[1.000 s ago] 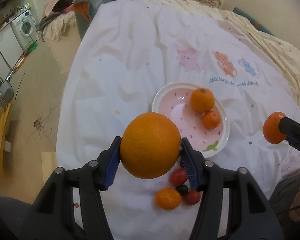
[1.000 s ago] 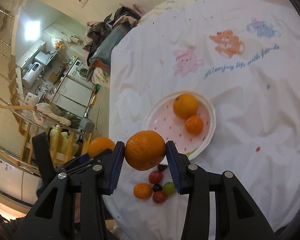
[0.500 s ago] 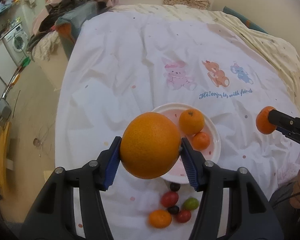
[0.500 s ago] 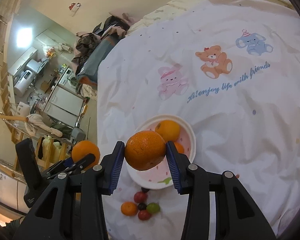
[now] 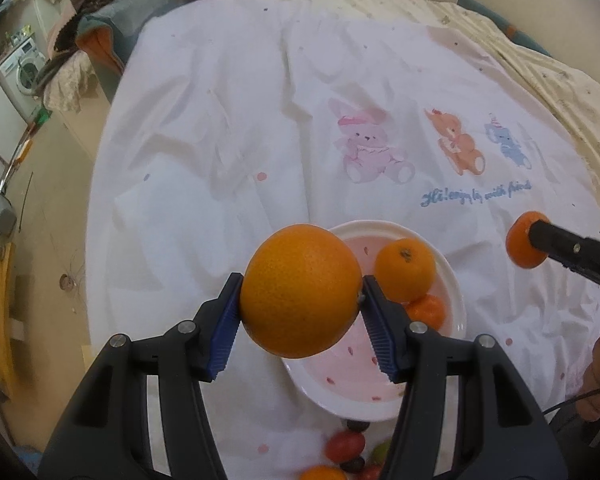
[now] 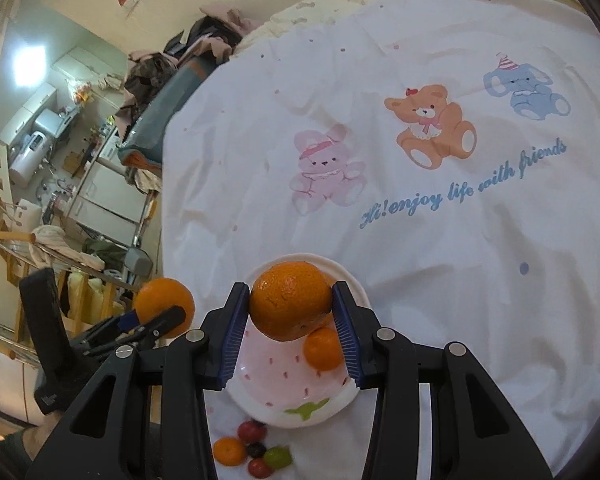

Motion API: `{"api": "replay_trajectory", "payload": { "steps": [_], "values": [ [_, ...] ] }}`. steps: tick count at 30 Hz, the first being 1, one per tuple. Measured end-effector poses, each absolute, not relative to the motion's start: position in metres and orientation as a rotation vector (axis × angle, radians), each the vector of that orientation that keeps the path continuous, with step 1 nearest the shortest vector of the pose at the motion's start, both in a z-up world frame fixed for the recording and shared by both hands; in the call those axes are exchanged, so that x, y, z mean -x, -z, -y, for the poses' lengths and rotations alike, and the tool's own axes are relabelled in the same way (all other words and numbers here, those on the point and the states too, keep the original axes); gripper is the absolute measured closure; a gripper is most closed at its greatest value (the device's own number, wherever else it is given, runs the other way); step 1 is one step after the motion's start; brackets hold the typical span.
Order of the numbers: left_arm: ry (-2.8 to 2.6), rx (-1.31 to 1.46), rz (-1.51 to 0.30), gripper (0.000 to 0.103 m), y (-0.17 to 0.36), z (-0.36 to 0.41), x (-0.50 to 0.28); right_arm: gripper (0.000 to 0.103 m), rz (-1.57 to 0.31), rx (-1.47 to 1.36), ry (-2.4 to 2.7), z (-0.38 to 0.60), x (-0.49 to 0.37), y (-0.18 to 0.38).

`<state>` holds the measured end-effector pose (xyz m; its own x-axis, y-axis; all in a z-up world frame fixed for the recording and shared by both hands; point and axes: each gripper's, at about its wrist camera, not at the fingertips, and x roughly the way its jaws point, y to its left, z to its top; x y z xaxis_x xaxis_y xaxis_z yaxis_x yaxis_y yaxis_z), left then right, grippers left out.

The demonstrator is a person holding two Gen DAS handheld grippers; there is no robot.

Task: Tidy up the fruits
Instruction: 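Carry the orange and the tangerine over the pink plate with both tools, then open the left tool to set the orange down while the right tool releases the tangerine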

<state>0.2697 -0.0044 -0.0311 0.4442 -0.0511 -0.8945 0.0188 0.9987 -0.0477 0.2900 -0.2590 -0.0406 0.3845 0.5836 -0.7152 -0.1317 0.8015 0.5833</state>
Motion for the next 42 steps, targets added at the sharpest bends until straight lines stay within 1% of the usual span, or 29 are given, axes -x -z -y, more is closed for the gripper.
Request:
{"api": "replay_trajectory", "payload": {
  "steps": [9,13,23,34,35,37,38,39,40,42],
  "values": [
    [0.050,0.049,-1.218,0.049,0.081,0.007,-0.289,0.058,-1.234,-0.464,-0.449,0.251,-0.305,0.094],
    [0.088,0.047,-1.233,0.049,0.092,0.013,-0.292,0.058,-1.293,-0.467,-0.447,0.246,-0.303,0.110],
    [0.158,0.043,-1.279,0.049,0.112,0.029,-0.299,0.056,-1.302,-0.442,-0.438,0.241,-0.307,0.116],
    [0.160,0.033,-1.279,0.048,0.117,0.031,-0.299,0.056,-1.302,-0.432,-0.418,0.240,-0.306,0.117],
    [0.161,0.031,-1.280,0.048,0.117,0.031,-0.299,0.055,-1.303,-0.428,-0.415,0.240,-0.307,0.117],
    [0.161,0.028,-1.284,0.047,0.116,0.031,-0.299,0.039,-1.298,-0.417,-0.410,0.239,-0.306,0.115],
    [0.157,0.025,-1.282,0.046,0.115,0.031,-0.299,0.033,-1.283,-0.403,-0.405,0.238,-0.306,0.112],
    [0.155,0.023,-1.259,0.033,0.112,0.031,-0.298,0.032,-1.269,-0.397,-0.405,0.238,-0.305,0.110],
    [0.152,0.020,-1.239,0.016,0.108,0.032,-0.297,0.031,-1.258,-0.397,-0.412,0.238,-0.305,0.108],
    [0.139,-0.013,-1.199,0.004,0.101,0.033,-0.296,0.031,-1.250,-0.405,-0.416,0.239,-0.306,0.105]
  ]
}}
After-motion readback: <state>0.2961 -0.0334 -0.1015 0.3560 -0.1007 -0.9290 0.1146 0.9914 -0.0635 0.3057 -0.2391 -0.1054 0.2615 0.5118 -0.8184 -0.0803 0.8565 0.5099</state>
